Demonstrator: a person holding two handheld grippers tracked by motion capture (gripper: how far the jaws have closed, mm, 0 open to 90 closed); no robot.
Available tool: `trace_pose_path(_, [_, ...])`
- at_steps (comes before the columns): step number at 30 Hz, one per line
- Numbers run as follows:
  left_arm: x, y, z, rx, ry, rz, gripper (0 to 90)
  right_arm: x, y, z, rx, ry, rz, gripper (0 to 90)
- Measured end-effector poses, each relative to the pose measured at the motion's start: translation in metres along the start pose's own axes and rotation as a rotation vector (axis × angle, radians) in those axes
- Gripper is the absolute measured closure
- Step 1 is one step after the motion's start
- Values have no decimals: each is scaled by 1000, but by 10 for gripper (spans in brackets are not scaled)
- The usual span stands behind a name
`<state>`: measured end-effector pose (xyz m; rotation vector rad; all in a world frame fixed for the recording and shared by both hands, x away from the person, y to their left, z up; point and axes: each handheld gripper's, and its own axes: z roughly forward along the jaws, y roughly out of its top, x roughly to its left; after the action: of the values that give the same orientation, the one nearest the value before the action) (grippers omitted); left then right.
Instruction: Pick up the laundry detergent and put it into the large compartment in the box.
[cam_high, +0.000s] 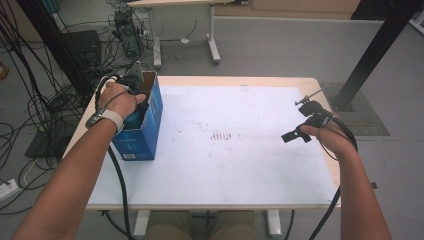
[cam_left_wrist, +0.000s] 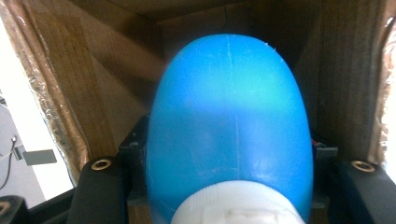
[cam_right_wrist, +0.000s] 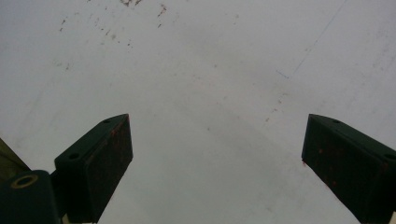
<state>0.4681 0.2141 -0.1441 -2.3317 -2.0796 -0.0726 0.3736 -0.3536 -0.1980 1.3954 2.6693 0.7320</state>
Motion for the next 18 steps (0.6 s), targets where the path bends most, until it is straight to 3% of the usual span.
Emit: trace_pose_path(18, [1, 0, 0, 2, -2, -4, 378, -2, -1, 2, 4, 3, 7, 84])
